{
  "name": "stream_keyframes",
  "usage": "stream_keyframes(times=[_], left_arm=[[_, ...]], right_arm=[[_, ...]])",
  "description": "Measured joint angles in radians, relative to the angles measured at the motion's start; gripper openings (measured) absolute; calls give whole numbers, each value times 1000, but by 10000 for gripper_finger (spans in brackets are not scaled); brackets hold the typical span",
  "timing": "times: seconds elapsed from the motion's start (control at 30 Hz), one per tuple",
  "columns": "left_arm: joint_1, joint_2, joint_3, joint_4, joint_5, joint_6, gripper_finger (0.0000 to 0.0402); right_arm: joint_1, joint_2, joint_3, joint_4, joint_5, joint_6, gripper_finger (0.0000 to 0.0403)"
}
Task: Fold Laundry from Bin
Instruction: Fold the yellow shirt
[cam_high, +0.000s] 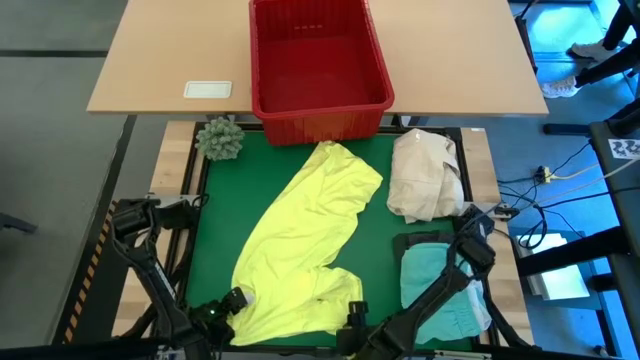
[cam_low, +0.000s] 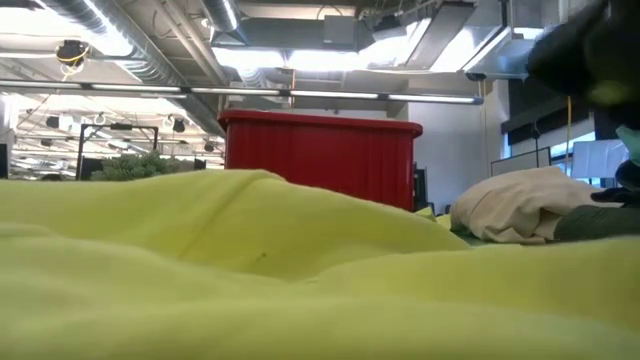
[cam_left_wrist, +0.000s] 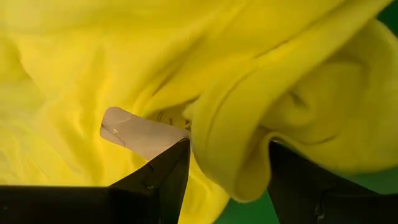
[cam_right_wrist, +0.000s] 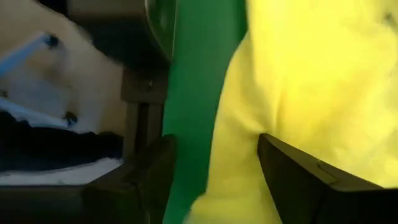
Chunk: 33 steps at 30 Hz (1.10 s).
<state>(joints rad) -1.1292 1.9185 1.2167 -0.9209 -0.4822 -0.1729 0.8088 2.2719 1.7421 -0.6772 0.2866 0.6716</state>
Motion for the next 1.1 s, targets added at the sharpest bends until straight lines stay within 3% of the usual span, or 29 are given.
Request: stream_keyframes(times=[0.23,0.57,1.1], left_arm=[[15,0,0,22,6,-1,191],[37,0,0,25,28,-9,191],[44,0,0,25,28,-24,191]], right_arm=[[-36,37,13,5,1,29,232],[-38,49,139,-178,70,-2,232],[-100,76,143,-247,107,0,232]])
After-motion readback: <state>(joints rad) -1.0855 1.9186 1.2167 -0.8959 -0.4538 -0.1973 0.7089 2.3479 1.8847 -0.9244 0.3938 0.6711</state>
